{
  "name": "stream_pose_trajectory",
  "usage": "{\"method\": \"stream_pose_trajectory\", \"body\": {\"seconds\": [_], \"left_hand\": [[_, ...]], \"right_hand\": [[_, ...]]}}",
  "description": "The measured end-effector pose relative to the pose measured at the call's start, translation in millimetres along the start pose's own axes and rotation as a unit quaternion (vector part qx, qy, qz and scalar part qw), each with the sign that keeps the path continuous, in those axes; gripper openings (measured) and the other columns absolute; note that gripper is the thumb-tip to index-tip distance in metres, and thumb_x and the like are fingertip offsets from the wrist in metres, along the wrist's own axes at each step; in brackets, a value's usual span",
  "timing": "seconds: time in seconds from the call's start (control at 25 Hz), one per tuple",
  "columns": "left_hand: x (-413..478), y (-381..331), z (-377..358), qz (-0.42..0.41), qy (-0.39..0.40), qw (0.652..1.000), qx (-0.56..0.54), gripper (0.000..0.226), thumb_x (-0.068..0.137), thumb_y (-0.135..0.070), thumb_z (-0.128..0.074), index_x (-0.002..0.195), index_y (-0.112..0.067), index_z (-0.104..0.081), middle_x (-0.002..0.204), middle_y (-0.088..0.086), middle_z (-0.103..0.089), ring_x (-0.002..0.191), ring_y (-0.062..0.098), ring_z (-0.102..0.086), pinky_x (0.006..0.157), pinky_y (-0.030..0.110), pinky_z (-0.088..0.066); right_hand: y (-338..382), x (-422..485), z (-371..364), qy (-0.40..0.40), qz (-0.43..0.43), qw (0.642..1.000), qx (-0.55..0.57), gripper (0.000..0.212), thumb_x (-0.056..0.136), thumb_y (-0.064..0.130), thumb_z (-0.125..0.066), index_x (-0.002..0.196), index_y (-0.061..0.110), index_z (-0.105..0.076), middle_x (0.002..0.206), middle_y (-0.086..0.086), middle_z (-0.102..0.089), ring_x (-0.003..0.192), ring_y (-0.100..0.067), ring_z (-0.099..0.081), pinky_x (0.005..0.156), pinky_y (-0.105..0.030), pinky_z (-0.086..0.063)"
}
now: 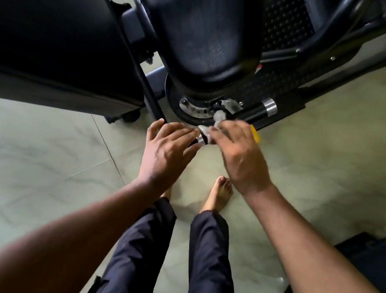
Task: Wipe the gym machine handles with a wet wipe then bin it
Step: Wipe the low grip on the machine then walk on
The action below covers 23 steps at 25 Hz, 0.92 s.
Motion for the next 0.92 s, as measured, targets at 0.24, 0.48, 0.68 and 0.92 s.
{"method": "stream_pose_trajectory", "body": {"seconds": [0.24,0.48,0.68,0.92], "left_hand": [[-1.6,2.5,-2.7,0.014,0.003,1.000,-0.013,0.023,0.094,-0.035,-0.064,0.110,-0.021,-0.072,0.111,-0.004,-0.072,0.116,0.021,-0.057,0.108,0.049,-0.031],[0.5,1.7,-5.1,0.019,0.011,1.000,-0.015,0.023,0.093,-0.033,-0.066,0.110,-0.019,-0.072,0.112,-0.002,-0.072,0.115,0.021,-0.058,0.109,0.050,-0.031],[0.7,3.0,-5.6,0.016,0.015,1.000,-0.018,0.024,0.093,-0.033,-0.066,0.112,-0.018,-0.071,0.114,-0.001,-0.071,0.116,0.022,-0.058,0.110,0.050,-0.031],[1.8,1.0,-6.6,0.017,0.006,1.000,-0.025,0.024,0.093,-0.032,-0.066,0.111,-0.018,-0.072,0.112,-0.002,-0.072,0.114,0.021,-0.060,0.110,0.051,-0.031]], "right_hand": [[-17.2,16.3,12.3,-0.068,-0.105,0.992,0.001,0.023,0.097,0.010,-0.053,0.113,0.006,-0.068,0.112,-0.013,-0.065,0.103,-0.027,-0.054,0.083,-0.030,-0.054],[-22.9,16.8,12.1,-0.074,-0.100,0.992,-0.023,0.029,0.098,0.017,-0.048,0.117,0.008,-0.068,0.113,-0.010,-0.067,0.100,-0.024,-0.051,0.080,-0.031,-0.050],[-40.6,17.1,12.4,-0.093,-0.104,0.989,-0.038,0.023,0.098,0.010,-0.052,0.114,0.006,-0.068,0.114,-0.012,-0.063,0.102,-0.023,-0.049,0.085,-0.021,-0.047],[-45.2,10.3,10.5,-0.245,-0.302,0.916,0.096,0.016,0.094,0.006,-0.059,0.107,0.004,-0.067,0.110,-0.011,-0.057,0.097,-0.015,-0.054,0.082,-0.009,-0.042]]}}
Point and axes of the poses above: each hand's wrist, its own x-axis towards the middle knuckle, its own z-axis out of the back of the hand, y = z × x, the point moved 3 cm from there along x, towards the middle knuckle
